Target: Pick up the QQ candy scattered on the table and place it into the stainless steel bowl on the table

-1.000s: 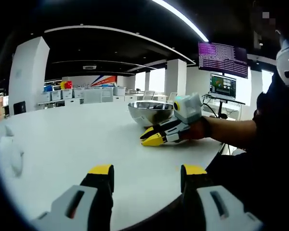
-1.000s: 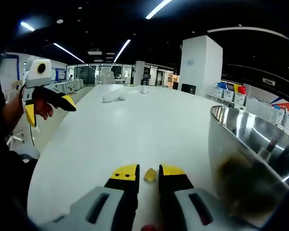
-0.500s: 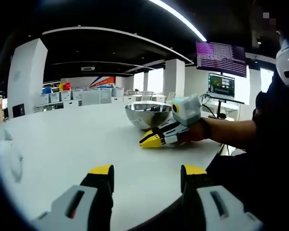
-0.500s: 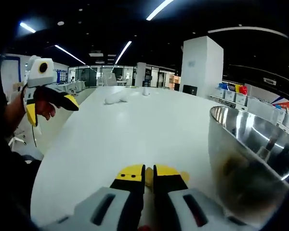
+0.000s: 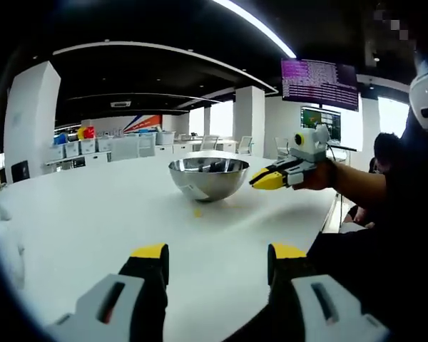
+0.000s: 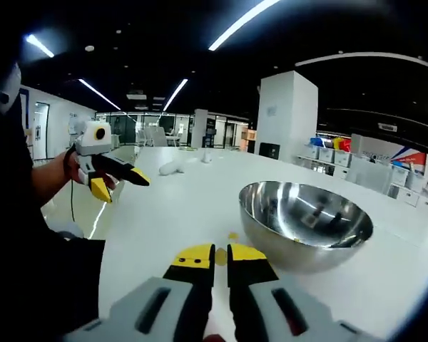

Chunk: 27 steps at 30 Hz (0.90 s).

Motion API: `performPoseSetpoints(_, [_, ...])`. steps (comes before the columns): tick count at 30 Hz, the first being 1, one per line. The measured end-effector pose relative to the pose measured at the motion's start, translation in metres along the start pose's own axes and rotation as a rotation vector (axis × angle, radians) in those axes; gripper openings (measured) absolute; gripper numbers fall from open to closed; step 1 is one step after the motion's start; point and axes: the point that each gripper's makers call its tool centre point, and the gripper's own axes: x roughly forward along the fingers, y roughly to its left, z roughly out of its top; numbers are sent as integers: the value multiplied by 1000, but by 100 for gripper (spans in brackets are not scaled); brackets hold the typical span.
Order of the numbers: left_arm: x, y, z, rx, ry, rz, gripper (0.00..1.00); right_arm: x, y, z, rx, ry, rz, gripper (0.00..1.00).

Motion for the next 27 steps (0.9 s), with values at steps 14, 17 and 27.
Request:
performPoseSetpoints(14, [28,-23,6,26,25,-45,56,-61,-18,-31,28,26,-112,8])
performPoseSetpoints(17, [30,-25,8,30,23,-50,56,-63,-21,-31,34,21,-116,8])
performPoseSetpoints(27, [32,-25,5,25,26,-52,56,-52,-32,-13,9,6,-106,8])
